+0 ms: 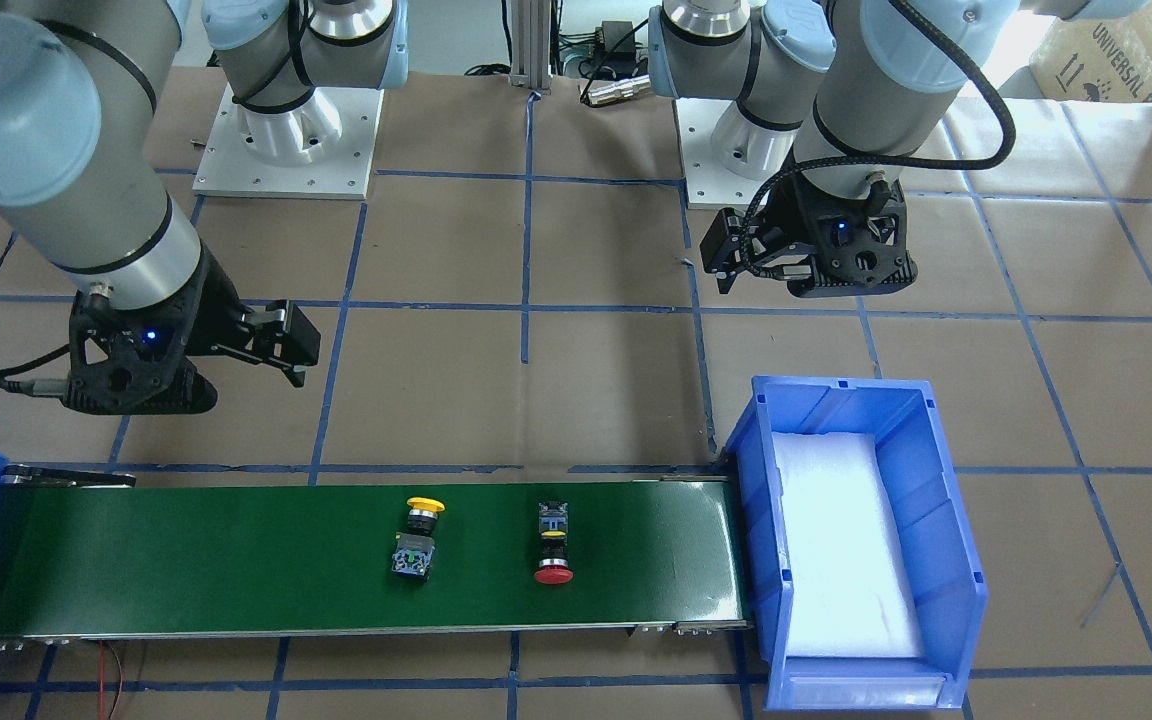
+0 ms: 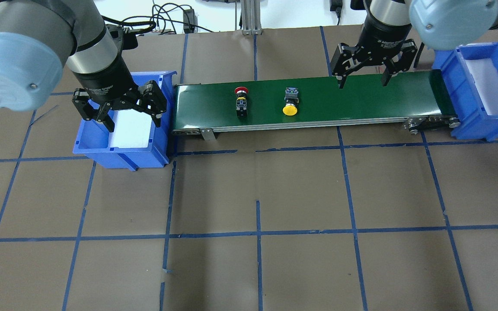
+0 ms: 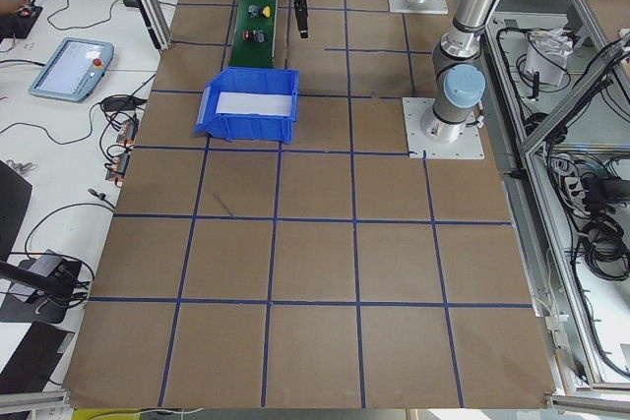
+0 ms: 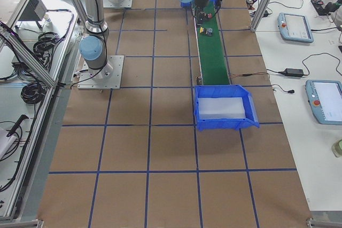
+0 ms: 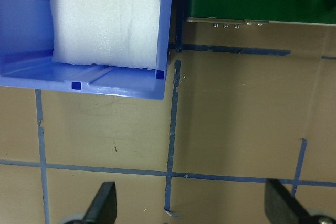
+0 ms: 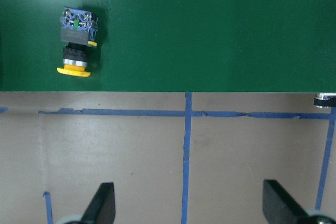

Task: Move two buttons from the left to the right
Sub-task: 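Move the right gripper along the belt toward the yellow button, then lower the right gripper and grasp the yellow button on the belt, then carry the yellow button to the blue bin at the belt's end, then release the yellow button in the bin and raise the right gripper, then move the right gripper to the red button and grasp it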

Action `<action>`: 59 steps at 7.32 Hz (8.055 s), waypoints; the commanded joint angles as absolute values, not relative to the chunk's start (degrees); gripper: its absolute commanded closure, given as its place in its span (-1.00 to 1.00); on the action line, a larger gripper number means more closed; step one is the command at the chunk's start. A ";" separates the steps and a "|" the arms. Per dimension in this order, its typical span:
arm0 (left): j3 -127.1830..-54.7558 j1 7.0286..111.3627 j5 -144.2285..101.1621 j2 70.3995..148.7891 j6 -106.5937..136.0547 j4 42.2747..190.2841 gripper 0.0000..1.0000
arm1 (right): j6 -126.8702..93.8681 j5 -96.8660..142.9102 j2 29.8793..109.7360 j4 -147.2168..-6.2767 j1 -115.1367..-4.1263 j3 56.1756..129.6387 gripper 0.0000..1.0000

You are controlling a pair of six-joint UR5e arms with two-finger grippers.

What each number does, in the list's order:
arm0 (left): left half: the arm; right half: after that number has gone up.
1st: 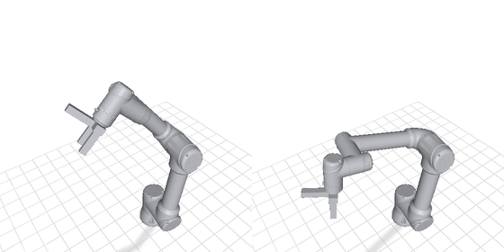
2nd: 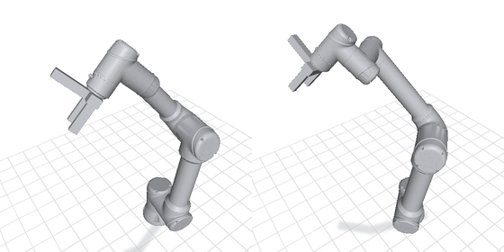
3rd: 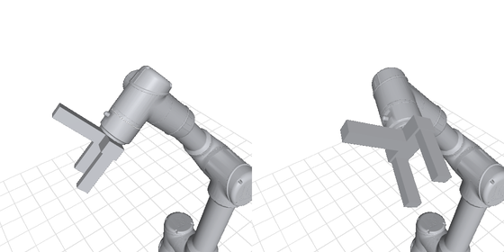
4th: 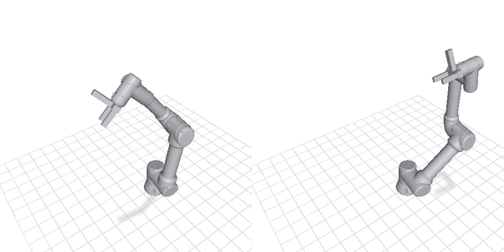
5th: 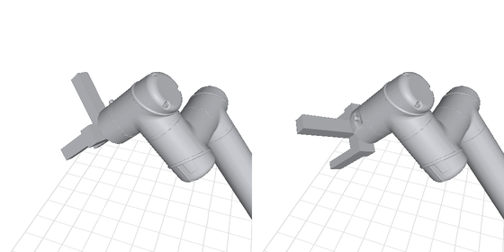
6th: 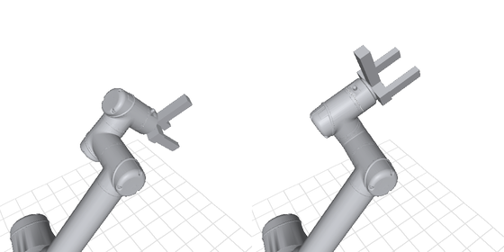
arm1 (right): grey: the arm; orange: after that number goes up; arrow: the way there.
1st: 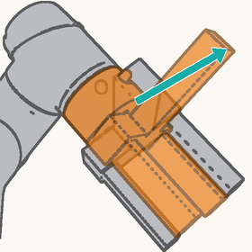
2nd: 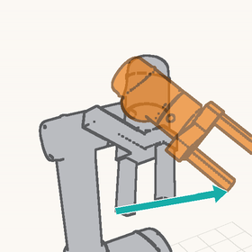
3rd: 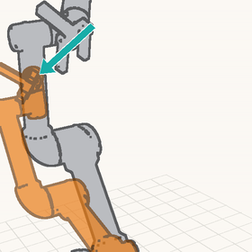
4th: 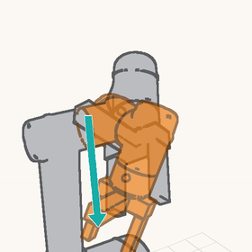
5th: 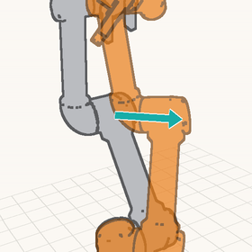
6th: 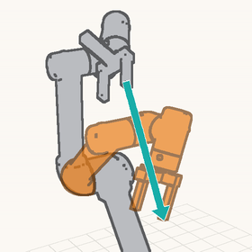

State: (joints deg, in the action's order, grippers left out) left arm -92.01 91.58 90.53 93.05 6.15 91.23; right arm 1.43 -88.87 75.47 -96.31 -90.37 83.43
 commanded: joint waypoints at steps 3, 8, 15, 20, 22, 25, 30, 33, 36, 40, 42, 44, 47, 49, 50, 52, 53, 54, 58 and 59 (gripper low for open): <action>-91.85 91.58 90.53 93.25 6.15 91.23 -1.00 | -0.44 -88.15 65.15 -108.44 -91.75 83.41 -0.99; -91.93 91.67 90.44 93.25 6.15 91.23 -1.00 | -0.62 -88.33 60.57 -109.16 -92.73 81.13 -0.99; -92.02 91.67 90.53 93.25 6.15 91.23 -1.00 | -1.05 -88.16 58.45 -111.27 -92.55 81.04 -0.99; -92.02 91.76 90.62 93.34 6.15 91.23 -1.00 | -1.14 -88.24 57.40 -112.06 -92.55 79.90 -0.99; -92.02 91.76 90.70 93.25 6.06 91.23 -1.00 | -0.79 -88.42 56.43 -112.06 -92.55 79.45 -0.60; -92.02 91.76 90.70 93.25 6.06 91.23 -1.00 | -0.10 -88.07 55.63 -112.84 -92.55 79.01 0.45; -92.11 91.76 90.70 93.16 6.07 91.23 -1.00 | 4.30 -89.03 58.53 -109.11 -88.18 73.93 0.83; -92.11 91.76 90.70 93.34 6.15 91.23 -1.00 | 16.94 -88.68 58.62 -105.13 -77.29 67.60 0.83; -92.11 91.76 90.70 93.34 6.15 91.23 -1.00 | 31.67 -88.16 57.32 -105.72 -63.68 66.98 0.82; -91.93 91.67 90.18 93.78 4.13 90.88 -1.00 | 38.85 -88.68 50.55 -109.95 -56.95 66.80 0.76; -91.93 91.67 90.18 93.69 4.22 90.88 -1.00 | 36.66 -89.29 50.10 -109.25 -59.22 66.44 0.55; -91.93 91.67 90.18 93.78 4.22 90.88 -1.00 | 36.56 -91.58 48.17 -109.77 -59.24 66.18 0.11; -91.93 91.76 90.18 93.78 4.22 90.88 -1.00 | 36.91 -91.58 50.52 -108.29 -59.33 64.26 -0.95; -92.02 91.76 90.18 93.78 4.22 90.97 -1.00 | 36.65 -91.41 53.95 -96.82 -60.89 60.40 -0.99; -92.02 91.76 90.18 93.78 4.22 90.97 -1.00 | 36.65 -91.41 55.88 -93.64 -63.78 60.90 -0.99; -92.02 91.76 90.26 93.78 4.22 90.97 -1.00 | 36.48 -91.50 59.40 -93.52 -69.57 62.57 -0.99; -92.02 91.76 90.26 93.78 4.22 90.97 -1.00 | 36.04 -91.06 59.94 -93.52 -73.61 64.93 -0.99; -92.02 91.76 90.26 93.78 4.22 90.97 -1.00 | 33.16 -91.05 60.90 -94.47 -76.96 66.78 -0.99; -92.02 91.76 90.26 93.69 4.22 90.97 -1.00 | 25.36 -90.70 60.13 -98.15 -89.53 70.92 -0.99; -92.20 91.76 90.35 93.60 4.22 90.97 -1.00 | 20.61 -91.23 60.81 -100.26 -91.30 72.75 -0.99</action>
